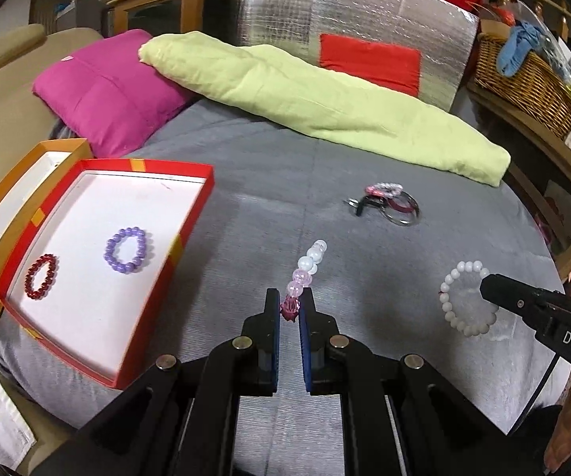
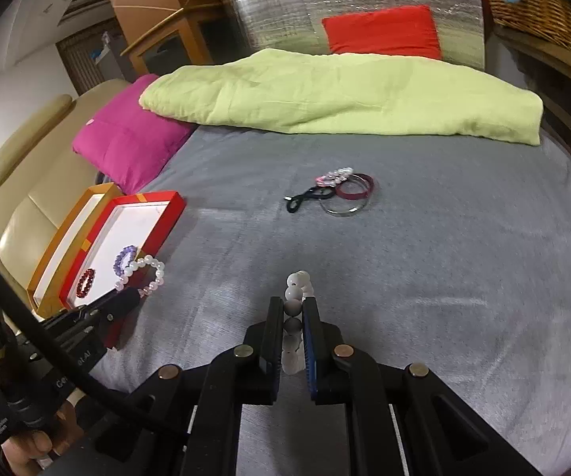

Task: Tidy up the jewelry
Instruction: 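Carry the white and pink-white bracelets to the red box tray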

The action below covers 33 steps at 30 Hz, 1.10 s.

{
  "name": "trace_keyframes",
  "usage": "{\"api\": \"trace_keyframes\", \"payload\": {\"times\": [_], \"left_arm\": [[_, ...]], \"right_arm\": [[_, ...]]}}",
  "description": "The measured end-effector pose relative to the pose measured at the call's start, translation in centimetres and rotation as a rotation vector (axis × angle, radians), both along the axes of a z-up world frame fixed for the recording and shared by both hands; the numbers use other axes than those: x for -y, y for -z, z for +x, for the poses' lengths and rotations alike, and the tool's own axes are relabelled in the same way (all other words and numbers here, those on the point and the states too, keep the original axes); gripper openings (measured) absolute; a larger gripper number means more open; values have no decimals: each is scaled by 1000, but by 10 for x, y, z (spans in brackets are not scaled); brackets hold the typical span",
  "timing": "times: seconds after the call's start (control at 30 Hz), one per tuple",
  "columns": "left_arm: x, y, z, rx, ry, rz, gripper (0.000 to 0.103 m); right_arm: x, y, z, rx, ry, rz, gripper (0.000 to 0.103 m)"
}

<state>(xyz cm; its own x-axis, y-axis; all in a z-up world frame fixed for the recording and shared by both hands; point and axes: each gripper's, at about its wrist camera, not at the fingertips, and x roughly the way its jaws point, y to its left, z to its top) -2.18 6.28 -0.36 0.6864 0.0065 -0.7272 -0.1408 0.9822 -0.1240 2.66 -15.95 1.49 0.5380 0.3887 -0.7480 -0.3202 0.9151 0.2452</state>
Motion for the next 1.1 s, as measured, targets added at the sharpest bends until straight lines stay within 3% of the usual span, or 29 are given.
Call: {"api": "trace_keyframes", "payload": {"times": [0.63,1.1], "left_arm": [[-108,-9,-19,38,-241,-49,9],[-178,15,-18,-10,-355,-75,9]], "right_arm": [[-76,-33,4,57,-141,-1,10],[-182,-35,16,59,-308,5,10]]}}
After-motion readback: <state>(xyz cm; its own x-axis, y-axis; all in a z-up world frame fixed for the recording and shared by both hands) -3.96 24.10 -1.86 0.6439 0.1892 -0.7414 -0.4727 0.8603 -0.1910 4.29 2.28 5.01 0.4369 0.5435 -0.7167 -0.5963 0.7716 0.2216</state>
